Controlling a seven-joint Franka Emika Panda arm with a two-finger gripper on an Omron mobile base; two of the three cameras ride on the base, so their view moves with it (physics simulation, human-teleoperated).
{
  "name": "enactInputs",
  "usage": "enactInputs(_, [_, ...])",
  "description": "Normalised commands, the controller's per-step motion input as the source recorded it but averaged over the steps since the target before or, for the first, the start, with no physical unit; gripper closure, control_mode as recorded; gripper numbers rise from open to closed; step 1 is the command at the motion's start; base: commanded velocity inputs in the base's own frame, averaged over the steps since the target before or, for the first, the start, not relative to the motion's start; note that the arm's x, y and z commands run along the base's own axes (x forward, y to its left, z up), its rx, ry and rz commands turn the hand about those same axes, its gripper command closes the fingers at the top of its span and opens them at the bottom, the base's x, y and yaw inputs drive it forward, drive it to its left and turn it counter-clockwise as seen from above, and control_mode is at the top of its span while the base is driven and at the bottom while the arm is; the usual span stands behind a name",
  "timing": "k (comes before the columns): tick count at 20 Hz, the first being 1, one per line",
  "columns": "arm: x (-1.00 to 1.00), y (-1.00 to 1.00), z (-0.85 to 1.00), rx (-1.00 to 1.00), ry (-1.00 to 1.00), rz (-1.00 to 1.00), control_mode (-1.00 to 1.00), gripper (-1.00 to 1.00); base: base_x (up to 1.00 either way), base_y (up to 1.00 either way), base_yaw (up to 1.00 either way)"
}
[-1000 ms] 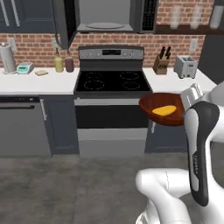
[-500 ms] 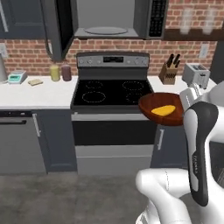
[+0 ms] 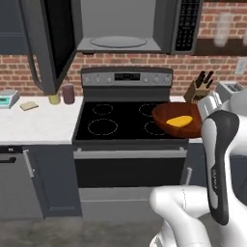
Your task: Pick the corn from the sink and place it in the bowl. Then pick the bowl and place it in the microwave. Then close the microwave door and press the start button.
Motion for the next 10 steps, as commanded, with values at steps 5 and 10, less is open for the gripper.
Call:
enactInputs(5, [0.00,0.00,0.00,0.00,0.00,0.00,1.00,1.00,0.53,0.41,0.00])
enactInputs(10, [0.00,0.00,0.00,0.00,0.00,0.00,1.00,1.00,0.88,0.13,0.01])
